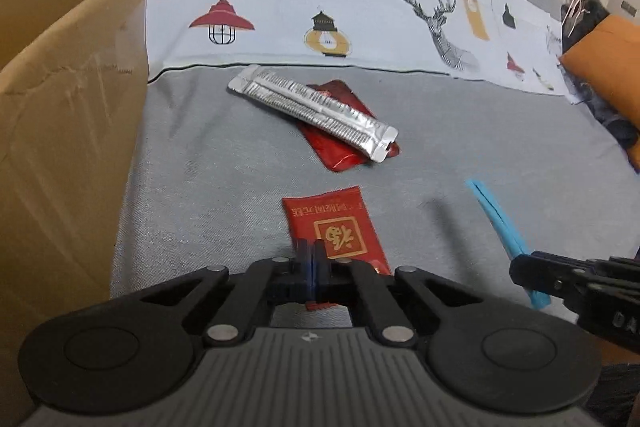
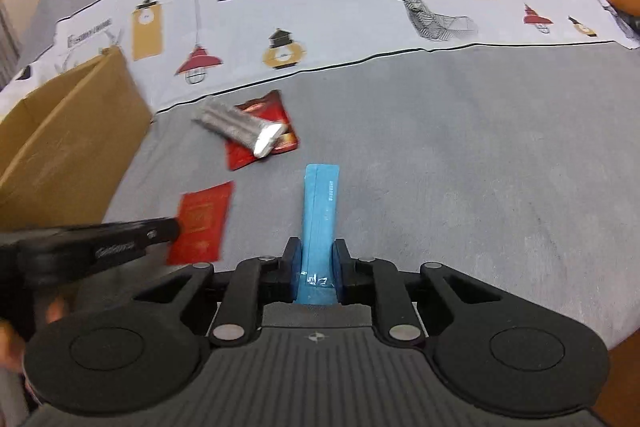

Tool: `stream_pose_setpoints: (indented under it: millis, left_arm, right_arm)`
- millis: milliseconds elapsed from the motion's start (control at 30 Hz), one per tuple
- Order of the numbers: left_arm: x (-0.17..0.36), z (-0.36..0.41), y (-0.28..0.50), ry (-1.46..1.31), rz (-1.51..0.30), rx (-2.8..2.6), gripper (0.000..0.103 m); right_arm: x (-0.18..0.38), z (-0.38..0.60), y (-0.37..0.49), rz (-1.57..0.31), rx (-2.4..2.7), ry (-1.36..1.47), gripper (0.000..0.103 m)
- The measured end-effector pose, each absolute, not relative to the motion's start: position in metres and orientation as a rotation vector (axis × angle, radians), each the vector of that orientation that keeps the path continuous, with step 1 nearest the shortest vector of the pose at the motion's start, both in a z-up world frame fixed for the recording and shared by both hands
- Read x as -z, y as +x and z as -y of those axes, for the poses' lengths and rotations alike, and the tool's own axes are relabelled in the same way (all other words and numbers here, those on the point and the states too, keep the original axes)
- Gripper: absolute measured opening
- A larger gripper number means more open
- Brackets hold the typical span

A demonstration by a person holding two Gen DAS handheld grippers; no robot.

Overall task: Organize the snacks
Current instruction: 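Grasp the red square packet with the left tool while the right tool grasps the blue stick, then carry the red packet and blue stick over the box and release both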

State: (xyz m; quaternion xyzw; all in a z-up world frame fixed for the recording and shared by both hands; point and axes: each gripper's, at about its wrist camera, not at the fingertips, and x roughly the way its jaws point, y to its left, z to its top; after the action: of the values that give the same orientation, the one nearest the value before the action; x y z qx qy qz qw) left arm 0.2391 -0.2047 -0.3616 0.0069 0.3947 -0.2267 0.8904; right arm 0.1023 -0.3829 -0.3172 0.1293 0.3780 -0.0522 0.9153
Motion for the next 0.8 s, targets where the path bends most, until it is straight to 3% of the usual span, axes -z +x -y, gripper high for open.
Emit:
stream_pose_setpoints:
  millis: [100, 133, 167, 233, 467, 500, 567, 667, 700, 733, 800]
  left_arm:
    - [0.360, 0.209, 0.237, 0.025, -0.831, 0.473, 0.001]
    - [0.362, 0.210, 0.239, 0.020, -0.853, 0.457, 0.015]
    - [0.363, 0.211, 0.241, 0.013, -0.867, 0.430, 0.052]
    - [0.365, 0.213, 0.245, 0.008, -0.849, 0.398, 0.090]
    - [0.376, 0.233, 0.256, 0.078, -0.802, 0.431, 0.090]
    - [0.378, 0.238, 0.255, 0.115, -0.782, 0.435, 0.086]
    - [0.381, 0.245, 0.251, 0.168, -0.724, 0.488, 0.056]
    - [0.380, 0.246, 0.249, 0.156, -0.712, 0.526, 0.049]
    - [0.380, 0.246, 0.248, 0.156, -0.711, 0.527, 0.048]
    - [0.379, 0.246, 0.247, 0.152, -0.715, 0.528, 0.048]
    - [0.374, 0.244, 0.245, 0.133, -0.732, 0.539, 0.048]
  right_arm:
    - [0.307, 0.378, 0.095, -0.741, 0.111, 0.177, 0.017]
    - [0.309, 0.380, 0.092, -0.737, 0.116, 0.178, 0.017]
    - [0.313, 0.383, 0.092, -0.738, 0.115, 0.197, 0.017]
    - [0.324, 0.387, 0.094, -0.751, 0.121, 0.219, 0.018]
    - [0.338, 0.384, 0.132, -0.721, 0.074, 0.141, 0.022]
    - [0.343, 0.385, 0.136, -0.738, 0.075, 0.115, 0.026]
    - [0.360, 0.387, 0.146, -0.806, 0.063, 0.102, 0.035]
    - [0.359, 0.381, 0.149, -0.800, 0.040, 0.039, 0.039]
    - [0.359, 0.381, 0.150, -0.803, 0.037, 0.034, 0.036]
    - [0.358, 0.384, 0.152, -0.807, 0.046, 0.052, 0.017]
    - [0.356, 0.390, 0.154, -0.813, 0.062, 0.099, 0.014]
